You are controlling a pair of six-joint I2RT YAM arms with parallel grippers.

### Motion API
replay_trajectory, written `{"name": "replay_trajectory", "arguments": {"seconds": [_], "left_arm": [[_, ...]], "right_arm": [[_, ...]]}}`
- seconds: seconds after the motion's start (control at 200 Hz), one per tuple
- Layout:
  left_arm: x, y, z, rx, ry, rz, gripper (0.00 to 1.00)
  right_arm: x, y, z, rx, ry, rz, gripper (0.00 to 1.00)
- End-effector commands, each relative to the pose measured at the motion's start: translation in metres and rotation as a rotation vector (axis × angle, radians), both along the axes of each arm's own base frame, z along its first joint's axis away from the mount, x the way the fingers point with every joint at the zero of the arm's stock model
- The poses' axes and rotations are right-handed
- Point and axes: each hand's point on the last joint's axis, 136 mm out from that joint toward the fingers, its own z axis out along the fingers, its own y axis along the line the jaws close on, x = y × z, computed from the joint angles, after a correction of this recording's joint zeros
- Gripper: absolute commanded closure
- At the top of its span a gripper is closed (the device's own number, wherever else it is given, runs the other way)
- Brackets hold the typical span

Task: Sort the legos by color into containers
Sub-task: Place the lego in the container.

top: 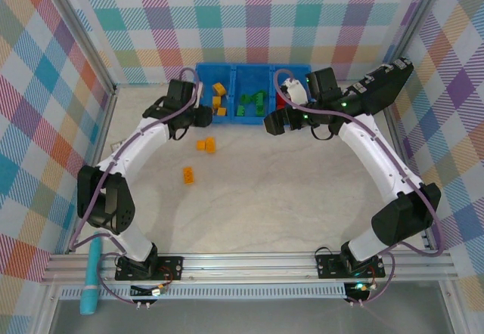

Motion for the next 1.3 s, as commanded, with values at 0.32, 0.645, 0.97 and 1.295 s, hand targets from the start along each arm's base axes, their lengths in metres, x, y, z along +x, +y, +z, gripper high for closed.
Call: {"name": "replay_trajectory", "arguments": {"seconds": [0.32, 0.645, 0.97, 1.295], "left_arm": [[0.090, -0.127, 0.018, -0.209, -0.174, -0.112, 0.64], [0.146, -0.158, -0.026, -0.213, -0.177, -0.050, 0.54], [0.141, -0.148, -0.001, -0.135, -0.230, -0.074, 0.37], [0.047, -0.058, 0.016, -0.030, -0.123, 0.047, 0.41]], "right_arm": [[-0.003, -0.005, 0.000, -0.021, -0.029, -0.007, 0.01], [-0.008, -0.009, -0.003, -0.022, -0.019, -0.018, 0.01], [-0.007, -0.010, -0.005, -0.028, -0.018, -0.022, 0.01], [-0.002, -0.004, -0.010, -0.010, -0.011, -0.012, 0.01]]}}
